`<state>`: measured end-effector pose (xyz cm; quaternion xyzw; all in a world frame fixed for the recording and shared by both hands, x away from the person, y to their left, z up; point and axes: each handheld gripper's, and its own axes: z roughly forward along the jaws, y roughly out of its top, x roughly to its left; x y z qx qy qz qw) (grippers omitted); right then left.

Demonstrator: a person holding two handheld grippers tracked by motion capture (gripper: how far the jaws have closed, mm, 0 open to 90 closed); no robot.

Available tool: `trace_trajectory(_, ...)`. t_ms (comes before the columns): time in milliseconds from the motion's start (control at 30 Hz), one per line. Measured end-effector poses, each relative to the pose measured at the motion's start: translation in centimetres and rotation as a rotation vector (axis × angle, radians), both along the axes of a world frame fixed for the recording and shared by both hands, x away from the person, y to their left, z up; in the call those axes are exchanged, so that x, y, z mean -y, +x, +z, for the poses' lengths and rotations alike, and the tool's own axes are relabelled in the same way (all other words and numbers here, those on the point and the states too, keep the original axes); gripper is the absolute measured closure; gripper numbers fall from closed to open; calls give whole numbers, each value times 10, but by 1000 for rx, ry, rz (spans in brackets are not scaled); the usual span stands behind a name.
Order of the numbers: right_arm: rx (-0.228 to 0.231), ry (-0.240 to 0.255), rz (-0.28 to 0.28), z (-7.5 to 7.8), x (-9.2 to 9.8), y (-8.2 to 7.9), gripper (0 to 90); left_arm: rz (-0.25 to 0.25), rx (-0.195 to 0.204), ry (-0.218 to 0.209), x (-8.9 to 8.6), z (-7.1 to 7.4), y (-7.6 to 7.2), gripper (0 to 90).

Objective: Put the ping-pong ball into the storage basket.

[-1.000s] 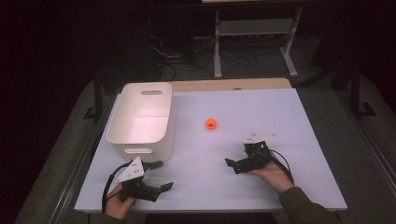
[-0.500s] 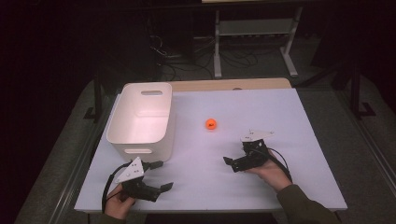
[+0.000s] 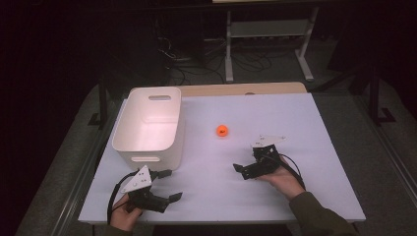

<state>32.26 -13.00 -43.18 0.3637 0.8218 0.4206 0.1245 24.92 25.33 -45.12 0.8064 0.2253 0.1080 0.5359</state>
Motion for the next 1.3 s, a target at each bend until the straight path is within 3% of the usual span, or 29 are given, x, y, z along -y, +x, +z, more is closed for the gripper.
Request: trace_trajectory(1300,0,0,5,5,-10,16,0,-1,4,2,0,0,0,141)
